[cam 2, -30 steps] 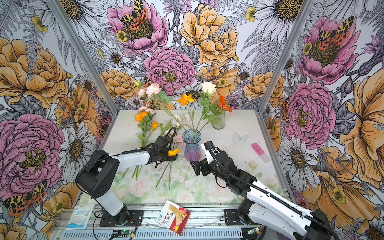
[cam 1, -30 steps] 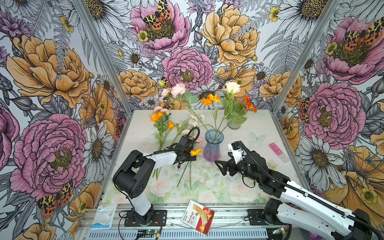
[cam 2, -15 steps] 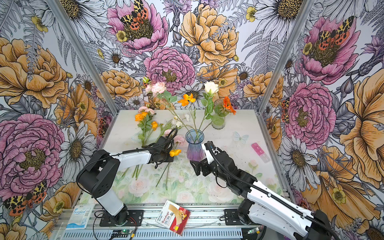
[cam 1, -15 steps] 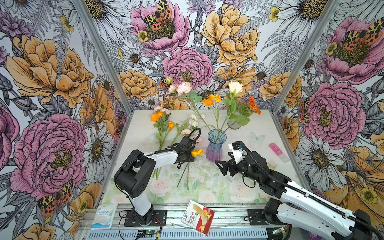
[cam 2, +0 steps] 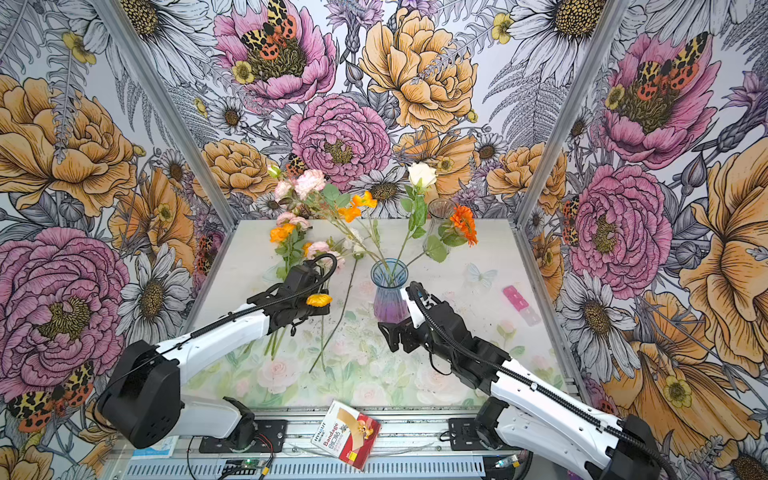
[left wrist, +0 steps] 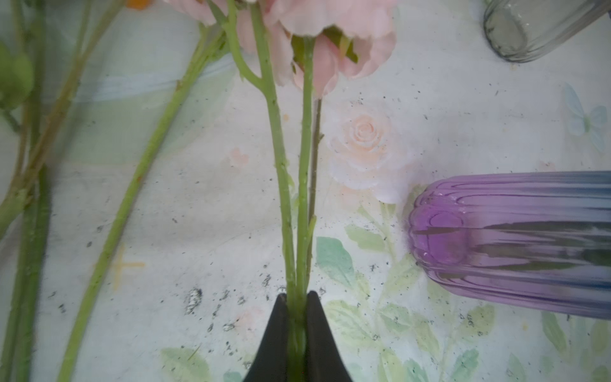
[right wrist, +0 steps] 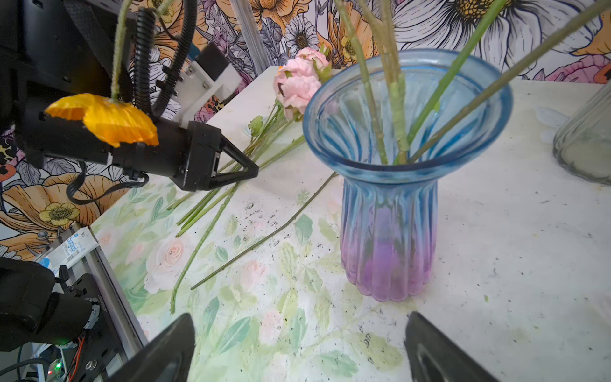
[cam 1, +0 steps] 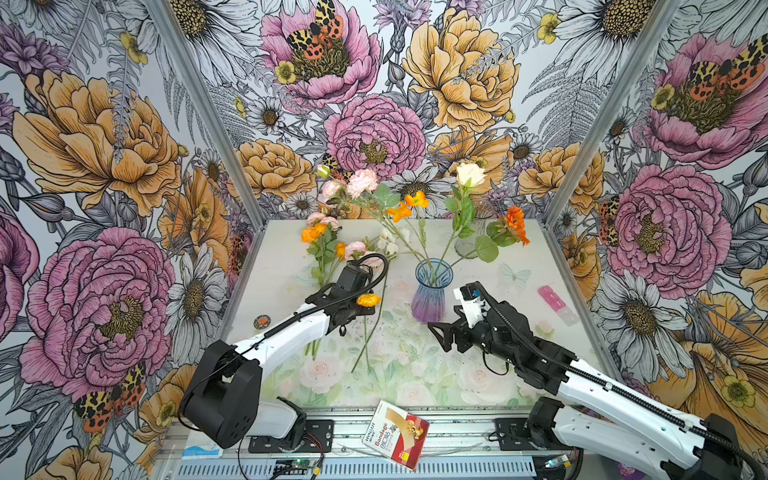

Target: Arrange the flowers into the vase

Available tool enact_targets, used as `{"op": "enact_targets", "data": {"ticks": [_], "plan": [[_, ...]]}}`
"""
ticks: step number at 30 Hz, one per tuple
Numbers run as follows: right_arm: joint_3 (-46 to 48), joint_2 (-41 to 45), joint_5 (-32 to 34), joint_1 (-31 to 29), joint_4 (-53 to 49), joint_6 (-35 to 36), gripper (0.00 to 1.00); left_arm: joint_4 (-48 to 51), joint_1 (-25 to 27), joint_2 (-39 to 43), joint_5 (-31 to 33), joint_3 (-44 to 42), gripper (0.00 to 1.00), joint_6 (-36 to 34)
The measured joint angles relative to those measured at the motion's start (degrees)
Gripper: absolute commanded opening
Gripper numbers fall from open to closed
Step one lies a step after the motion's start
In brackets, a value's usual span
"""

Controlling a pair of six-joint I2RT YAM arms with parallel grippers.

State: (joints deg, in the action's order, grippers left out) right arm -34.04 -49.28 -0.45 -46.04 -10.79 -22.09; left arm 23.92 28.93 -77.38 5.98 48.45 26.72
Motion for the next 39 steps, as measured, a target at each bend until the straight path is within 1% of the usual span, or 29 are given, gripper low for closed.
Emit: {"op": "enact_targets", "data": {"ticks": [4, 6, 10, 13, 17, 20, 26, 30, 32, 33, 35, 36, 39], "plan": [[-1.09, -1.75, -0.35, 0.0, 0.02, 0.0, 1.0, 2.05, -3.93, 6.91, 0.04, -3.45, 0.0, 0.17], [-2.1, -2.75, -0.52, 0.0, 0.17, 0.02, 0.99, 2.38, -4.59, 10.08, -0.22, -3.87, 0.0, 0.04], [-4.39, -4.9, -0.94, 0.0, 0.92, 0.24, 0.99, 1.42, -5.18, 17.09, -3.52, -3.96, 0.03, -1.18], [-5.75, -6.4, -1.31, 0.0, 1.53, 0.48, 0.99, 1.38, -5.25, 20.22, -5.38, -3.65, 0.03, -1.62], [-7.65, -8.13, -3.13, 0.0, 2.75, 0.68, 1.0, 4.0, -6.49, 22.47, -5.31, -2.54, 0.01, -1.62], [-8.74, -8.9, -4.87, 0.0, 3.87, 0.66, 0.99, 8.28, -7.34, 25.33, -1.46, -1.73, 0.0, -1.6], [-8.94, -8.98, -8.72, -0.17, 7.37, -0.48, 1.0, 16.7, -8.13, 34.16, 12.68, 1.03, 0.0, -2.19], [-10.73, -9.4, -10.49, -1.88, 7.3, -1.01, 0.99, 19.89, -8.17, 40.72, 19.67, 6.25, 0.0, -3.34], [-12.37, -9.92, -11.34, -2.89, 7.34, -1.03, 0.99, 20.24, -8.15, 43.06, 21.05, 9.75, 0.0, -4.26], [-13.29, -10.19, -11.89, -3.41, 7.45, -1.05, 0.99, 19.93, -8.15, 44.19, 20.83, 11.34, 0.0, -4.83], [-15.45, -11.13, -13.0, -4.39, 7.52, -1.03, 0.98, 17.55, -8.15, 46.05, 17.68, 12.81, 0.0, -6.27], [-16.74, -11.82, -13.49, -4.94, 7.5, -1.01, 0.98, 15.26, -8.15, 47.08, 14.19, 12.79, 0.0, -6.97], [-20.98, -14.64, -15.02, -6.32, 7.69, -0.76, 0.95, 5.27, -8.04, 48.78, -0.57, 9.99, 0.0, -7.63]]}}
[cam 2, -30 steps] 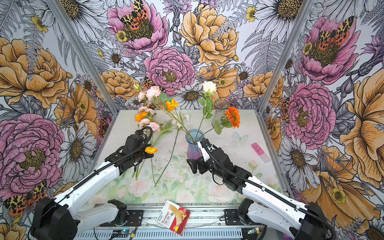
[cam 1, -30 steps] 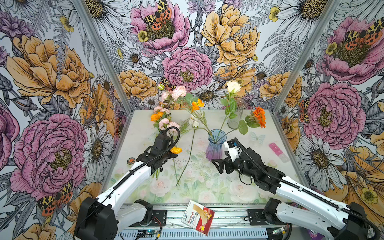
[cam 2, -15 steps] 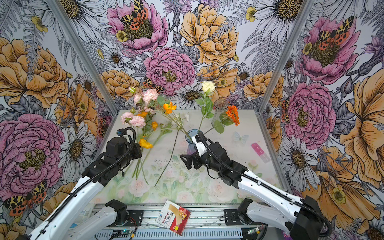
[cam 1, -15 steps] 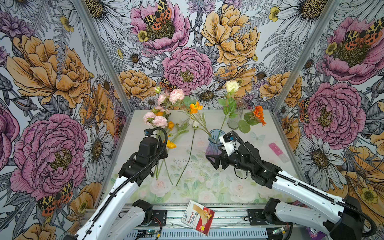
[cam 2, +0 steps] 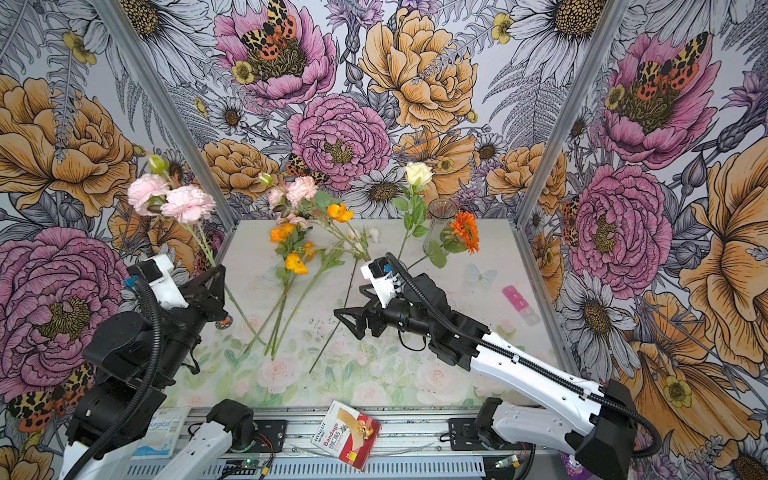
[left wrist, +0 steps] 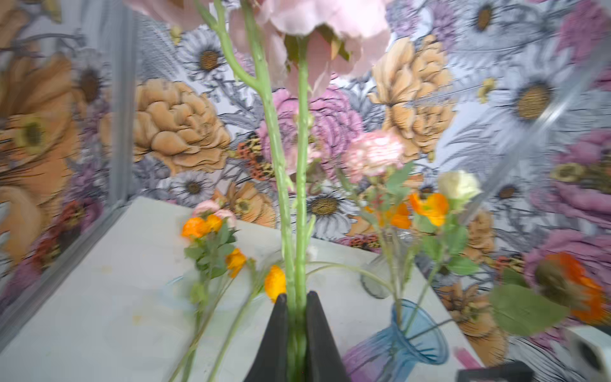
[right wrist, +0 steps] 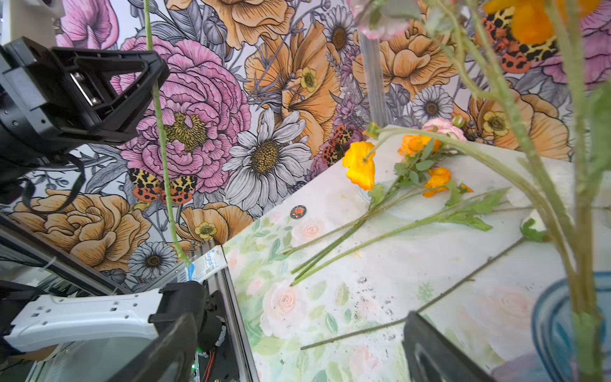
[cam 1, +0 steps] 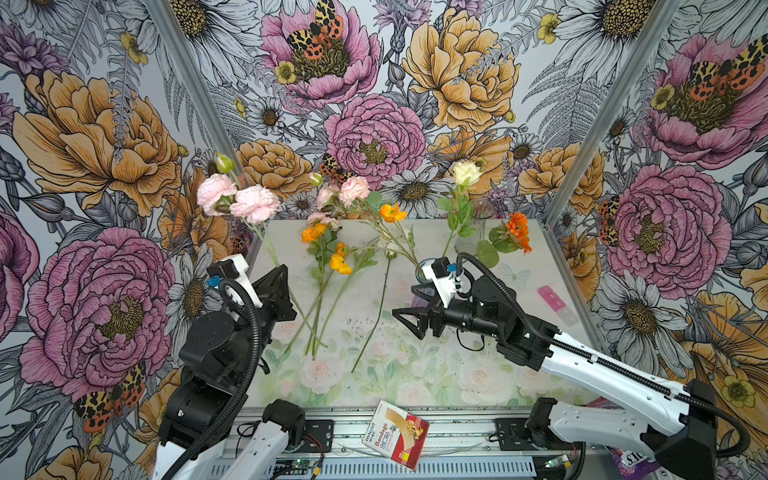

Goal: Arrange the flowers into the vase
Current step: 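Raise the pink carnations high with the left gripper while the right moves toward the vase, then close the right gripper on the carnation stems while the left gripper opens and releases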

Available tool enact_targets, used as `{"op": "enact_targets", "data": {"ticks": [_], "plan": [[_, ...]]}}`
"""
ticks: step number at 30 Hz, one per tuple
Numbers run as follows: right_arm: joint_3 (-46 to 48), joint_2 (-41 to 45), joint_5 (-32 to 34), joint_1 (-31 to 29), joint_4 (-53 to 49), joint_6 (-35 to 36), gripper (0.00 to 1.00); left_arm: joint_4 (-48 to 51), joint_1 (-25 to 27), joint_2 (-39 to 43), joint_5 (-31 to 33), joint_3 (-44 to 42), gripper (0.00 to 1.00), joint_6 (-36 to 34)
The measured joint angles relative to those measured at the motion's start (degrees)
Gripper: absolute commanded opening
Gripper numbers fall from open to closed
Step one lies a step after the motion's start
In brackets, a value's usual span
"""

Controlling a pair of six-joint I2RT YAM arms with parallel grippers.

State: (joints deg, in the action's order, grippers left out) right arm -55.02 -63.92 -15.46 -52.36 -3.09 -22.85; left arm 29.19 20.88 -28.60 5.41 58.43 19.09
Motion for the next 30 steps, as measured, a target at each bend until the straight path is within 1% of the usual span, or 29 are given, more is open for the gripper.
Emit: {"op": "enact_targets", "data": {"ticks": [1, 3, 4, 6, 8, 10, 12, 13, 16, 20, 22, 30], "plan": [[-1.4, -1.03, -0.52, -0.28, 0.13, 0.17, 0.94, -4.63, 0.09, -0.07, -5.75, -1.86, 0.0, 0.31], [-3.91, -2.95, -1.38, -0.63, 0.39, 0.66, 0.93, -12.28, 0.98, -1.42, -15.06, -5.22, 0.0, 1.38], [-5.11, -3.87, -1.88, -0.85, 0.48, 0.94, 0.93, -15.37, 2.23, -2.86, -18.95, -6.43, 0.0, 1.77], [-6.78, -5.16, -2.45, -0.94, 0.68, 1.49, 0.92, -19.21, 5.7, -5.79, -23.58, -7.39, 0.0, 1.62], [-7.85, -5.95, -2.67, -0.94, 0.79, 1.88, 0.91, -21.57, 10.62, -8.22, -25.64, -7.54, 0.0, 0.35], [-8.66, -6.4, -2.91, -0.94, 0.83, 2.16, 0.88, -23.12, 16.37, -9.86, -26.18, -7.58, 0.0, -1.81], [-9.6, -7.04, -3.5, -0.94, 0.87, 2.54, 0.85, -24.87, 20.85, -10.71, -26.25, -7.56, 0.0, -3.82], [-10.16, -7.48, -3.91, -0.94, 0.87, 2.75, 0.84, -25.73, 22.53, -11.28, -26.25, -7.56, 0.0, -4.79], [-11.08, -8.39, -4.87, -0.94, 1.57, 2.78, 0.81, -27.78, 25.2, -12.87, -25.97, -7.56, 0.0, -6.71], [-11.15, -8.44, -5.44, -0.83, 2.1, 2.78, 0.8, -29.4, 26.97, -13.92, -23.85, -7.56, 0.0, -8.81], [-11.15, -8.22, -5.35, -0.83, 1.62, 2.95, 0.85, -29.51, 27.15, -13.66, -22.4, -7.56, 0.0, -9.77], [-8.07, -1.92, -3.69, -0.44, 0.39, 3.39, 0.88, -26.8, 27.28, -11.93, -14.38, -6.47, 0.0, -13.79]]}}
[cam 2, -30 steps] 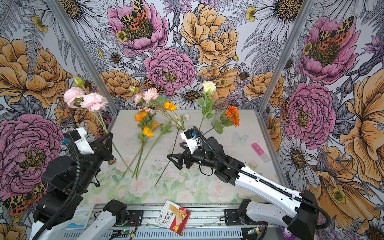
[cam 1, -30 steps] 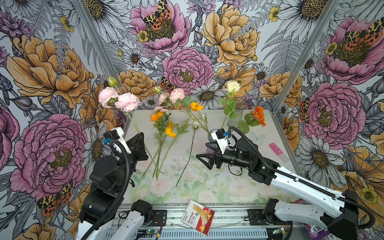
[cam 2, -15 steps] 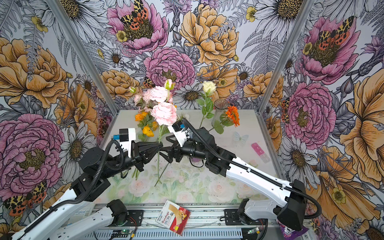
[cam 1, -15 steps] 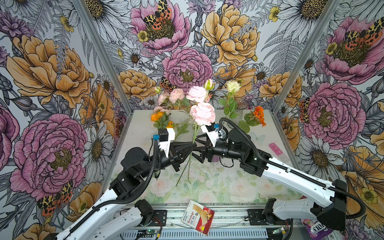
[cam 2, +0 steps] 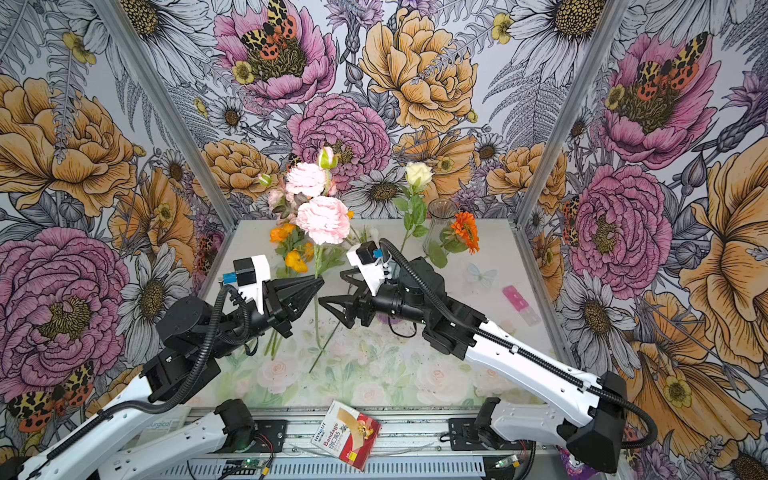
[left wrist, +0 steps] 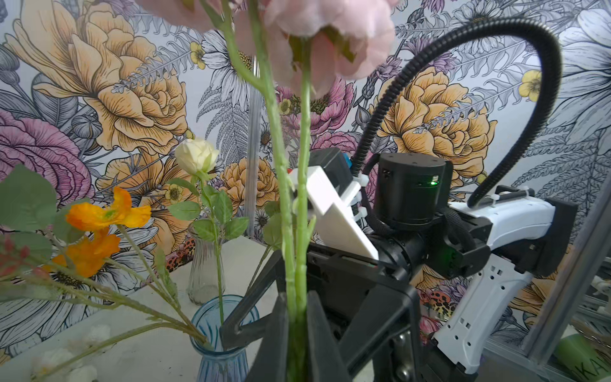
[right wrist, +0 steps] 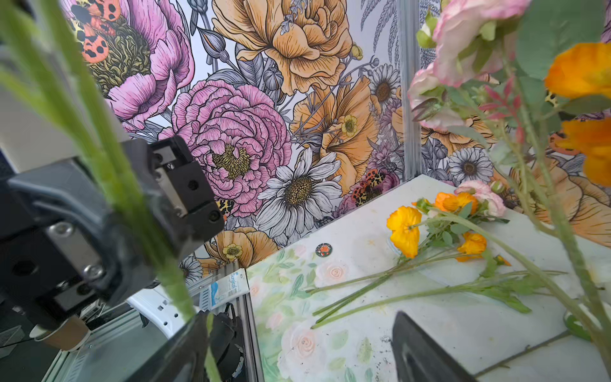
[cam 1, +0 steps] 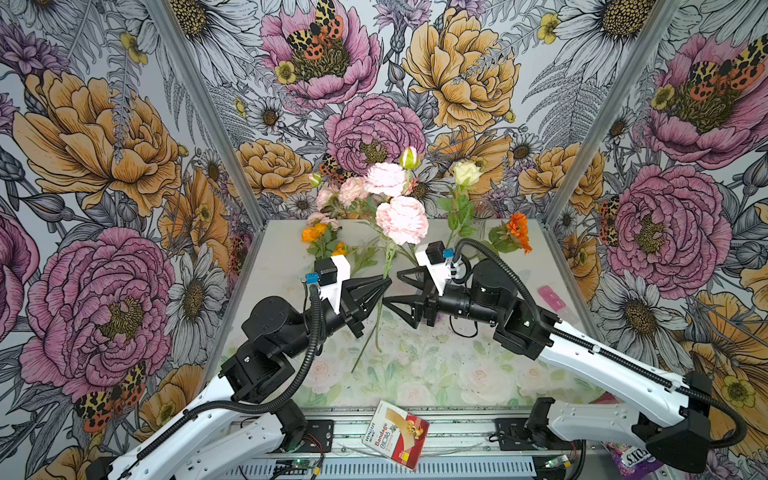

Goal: Arrange the flowers into the vase
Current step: 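Close the right gripper on the carnation stems while the left gripper opens and releases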

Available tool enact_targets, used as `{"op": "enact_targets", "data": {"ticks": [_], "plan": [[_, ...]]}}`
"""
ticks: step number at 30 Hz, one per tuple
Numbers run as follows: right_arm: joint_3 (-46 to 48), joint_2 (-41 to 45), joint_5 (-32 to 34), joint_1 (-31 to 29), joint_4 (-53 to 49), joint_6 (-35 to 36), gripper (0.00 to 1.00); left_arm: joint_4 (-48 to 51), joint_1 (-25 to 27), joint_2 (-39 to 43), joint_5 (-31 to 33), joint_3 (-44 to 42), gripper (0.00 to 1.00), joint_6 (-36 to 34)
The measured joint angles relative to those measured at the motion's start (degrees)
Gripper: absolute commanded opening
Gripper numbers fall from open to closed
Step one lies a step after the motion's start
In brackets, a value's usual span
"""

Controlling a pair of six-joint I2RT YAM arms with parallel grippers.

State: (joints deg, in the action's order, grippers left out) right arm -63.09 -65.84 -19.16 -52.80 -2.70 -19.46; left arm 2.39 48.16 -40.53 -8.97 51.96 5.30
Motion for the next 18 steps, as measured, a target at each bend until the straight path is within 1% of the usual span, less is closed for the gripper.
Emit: {"op": "enact_targets", "data": {"ticks": [3, 8, 15, 18], "plan": [[0.04, 0.02, -0.68, 0.0, 0.42, 0.0, 0.85, 0.13, -0.02, -0.13, 1.97, 0.0, 0.0, -0.83], [0.02, -2.1, -3.02, -0.17, 1.9, 0.02, 0.83, -2.4, 0.0, -1.33, 2.43, -1.36, 0.0, -0.59], [-2.16, -5.95, -4.13, -0.17, 2.62, 0.66, 0.73, -5.7, 0.0, -3.48, 2.36, -2.71, 0.0, 1.81], [-2.67, -6.49, -4.5, -0.17, 2.78, 0.85, 0.69, -6.25, 0.0, -3.43, 2.36, -2.71, 0.0, 1.84]]}}
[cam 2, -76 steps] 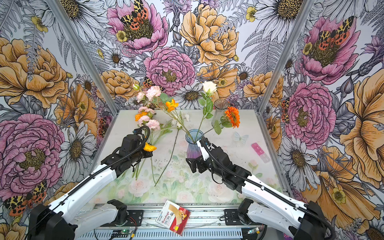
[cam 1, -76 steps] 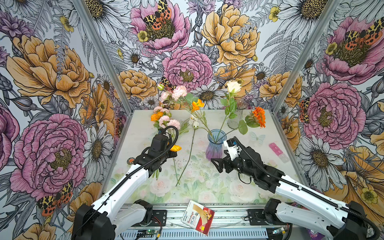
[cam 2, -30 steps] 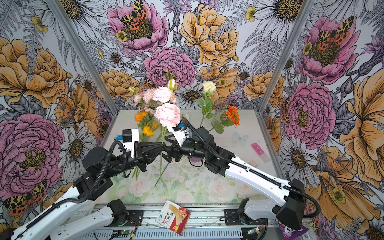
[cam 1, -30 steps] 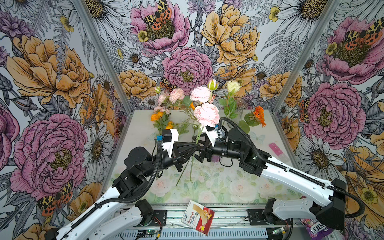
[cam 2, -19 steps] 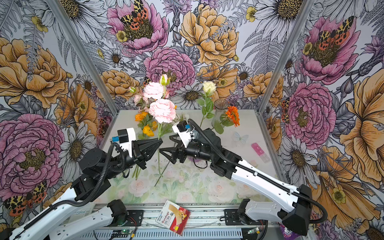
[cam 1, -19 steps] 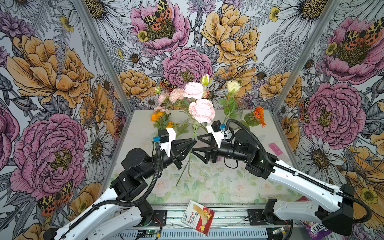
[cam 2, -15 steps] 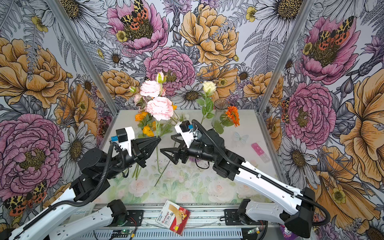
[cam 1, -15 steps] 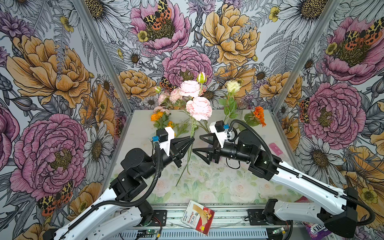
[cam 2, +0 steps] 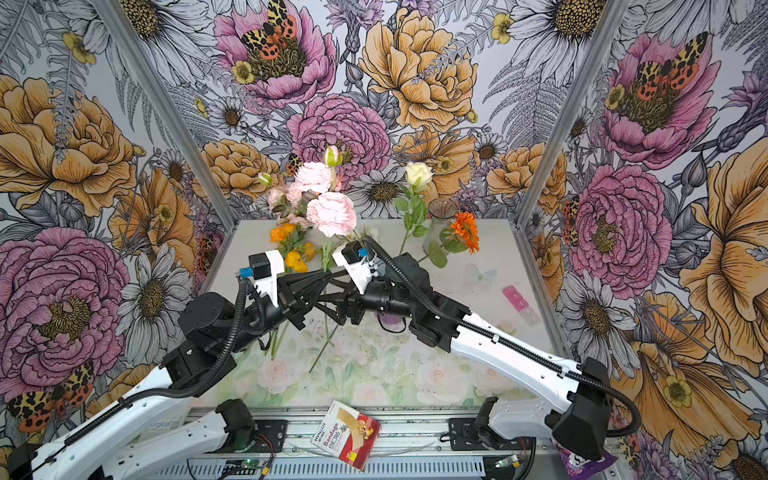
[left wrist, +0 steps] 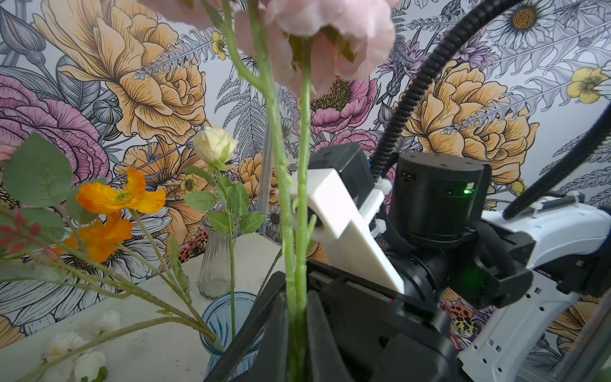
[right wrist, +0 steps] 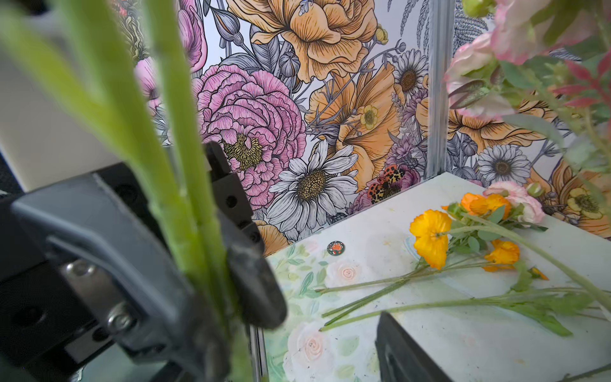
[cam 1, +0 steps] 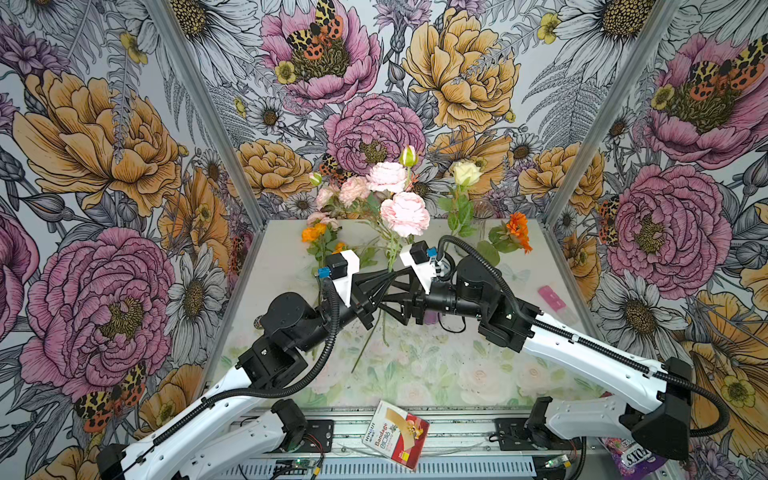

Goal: Arrange the flowers into the vase
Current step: 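Close the right gripper on the carnation stems while the left gripper opens and releases, then lower the pink carnation stems into the blue-purple vase with the right gripper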

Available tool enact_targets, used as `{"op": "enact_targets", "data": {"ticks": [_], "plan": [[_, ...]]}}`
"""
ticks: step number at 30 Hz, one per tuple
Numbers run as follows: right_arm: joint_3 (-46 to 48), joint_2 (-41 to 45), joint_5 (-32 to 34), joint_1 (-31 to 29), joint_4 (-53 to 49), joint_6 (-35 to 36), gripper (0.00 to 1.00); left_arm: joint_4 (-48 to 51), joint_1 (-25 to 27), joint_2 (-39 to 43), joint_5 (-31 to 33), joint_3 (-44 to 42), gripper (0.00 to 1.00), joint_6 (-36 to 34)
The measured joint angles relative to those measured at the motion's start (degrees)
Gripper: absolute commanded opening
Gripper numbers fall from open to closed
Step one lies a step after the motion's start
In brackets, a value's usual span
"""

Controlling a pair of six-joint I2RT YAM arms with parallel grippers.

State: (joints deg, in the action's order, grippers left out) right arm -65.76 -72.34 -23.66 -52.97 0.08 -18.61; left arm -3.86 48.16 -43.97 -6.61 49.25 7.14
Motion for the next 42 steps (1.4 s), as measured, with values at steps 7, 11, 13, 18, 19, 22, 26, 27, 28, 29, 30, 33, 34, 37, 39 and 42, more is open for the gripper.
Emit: {"op": "enact_targets", "data": {"ticks": [7, 11, 13, 18, 19, 22, 26, 27, 28, 29, 30, 33, 34, 37, 39, 42], "plan": [[-0.11, 0.0, -0.09, 0.02, 0.28, 0.5, 0.37, -0.26, 0.0, 0.55, 0.28, 0.0, 0.0, -0.09], [-0.52, 0.09, -0.63, -0.26, 0.28, 0.7, 0.28, -0.28, -0.02, 0.81, 0.87, -0.04, 0.0, -0.04], [-0.7, 0.09, -1.09, -0.26, 0.28, 0.7, 0.21, -0.28, -0.02, 0.81, 1.14, -0.04, 0.0, -0.04], [-1.01, 0.09, -2.43, -0.46, -0.04, 1.01, 0.0, -0.79, -0.17, 0.85, 1.92, -0.57, 0.17, 0.35], [-1.03, 0.09, -2.34, -0.48, -0.2, 1.11, 0.0, -0.79, -0.17, 0.85, 1.9, -0.63, 0.41, 0.42], [-1.03, 0.2, -1.14, 0.0, -0.5, 1.62, 0.0, -0.22, -0.17, 1.27, 2.38, -0.87, 0.98, 0.37], [-0.98, 1.05, 2.27, 1.86, -1.55, 3.28, 0.0, 2.34, -0.66, 2.97, 2.99, -0.94, 0.99, -0.15], [-0.81, 1.57, 3.58, 2.75, -1.55, 3.76, 0.0, 3.28, -0.94, 3.56, 2.97, -0.94, 0.99, -0.33], [-0.57, 2.21, 4.85, 3.52, -1.57, 4.42, 0.0, 4.17, -1.25, 4.09, 2.89, -0.94, 0.99, -0.57], [-0.07, 3.17, 6.88, 4.42, -1.55, 5.33, 0.0, 5.16, -1.6, 4.52, 2.51, -0.94, 0.99, -0.79], [0.48, 4.22, 9.09, 5.11, -1.55, 6.49, 0.0, 6.32, -1.99, 4.92, 1.86, -0.94, 0.99, -1.14], [2.29, 7.3, 16.76, 6.47, -0.72, 10.84, 0.0, 9.38, -2.34, 5.27, -0.44, -0.94, 0.99, -1.62], [2.97, 8.07, 18.86, 6.58, -0.13, 12.11, 0.0, 10.19, -2.34, 5.27, -1.05, -0.94, 0.99, -1.62], [5.16, 9.33, 24.94, 7.78, 2.69, 15.74, 0.0, 12.2, -2.34, 5.25, -2.49, -1.27, 0.99, -1.6], [6.12, 9.01, 27.8, 9.22, 4.52, 17.25, 0.0, 13.11, -2.34, 5.25, -2.82, -1.97, 0.99, -1.6], [8.17, 8.0, 31.04, 11.08, 7.8, 18.6, 0.0, 14.29, -2.34, 5.25, -2.91, -2.58, 0.99, -1.6]]}}
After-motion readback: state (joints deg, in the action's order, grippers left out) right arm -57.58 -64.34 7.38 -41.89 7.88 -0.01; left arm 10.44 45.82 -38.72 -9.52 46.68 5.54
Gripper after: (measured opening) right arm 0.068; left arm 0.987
